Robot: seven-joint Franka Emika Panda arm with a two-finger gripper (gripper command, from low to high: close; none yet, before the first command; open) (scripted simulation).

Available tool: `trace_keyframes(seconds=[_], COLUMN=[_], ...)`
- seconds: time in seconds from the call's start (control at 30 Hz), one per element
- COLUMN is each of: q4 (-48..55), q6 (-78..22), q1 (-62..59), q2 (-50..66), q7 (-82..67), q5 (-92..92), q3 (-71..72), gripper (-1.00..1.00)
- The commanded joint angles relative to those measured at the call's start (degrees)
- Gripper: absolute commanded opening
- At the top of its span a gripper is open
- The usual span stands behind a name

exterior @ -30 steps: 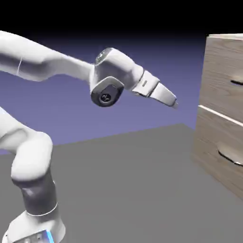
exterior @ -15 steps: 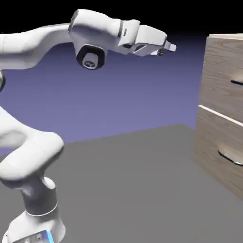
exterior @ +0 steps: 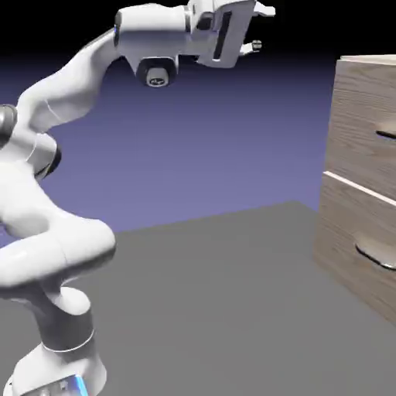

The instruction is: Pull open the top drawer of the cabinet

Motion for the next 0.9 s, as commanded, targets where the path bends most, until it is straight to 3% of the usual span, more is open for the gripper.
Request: trace_keyframes(seconds=[0.0, 0.77, 0.87], q4=[0.88, 21.04, 23.63], q6=[-0.69, -16.53, -16.03], q1=[-1.93, -46.15, -48.42], q2=[-0.98, -23.56, -23.9], q7=[-2.29, -54.88, -55.94], q5=[2.5, 59.81, 61.29], q3=[1.06, 25.42, 26.04], gripper=[0.0, 0.0, 0.0])
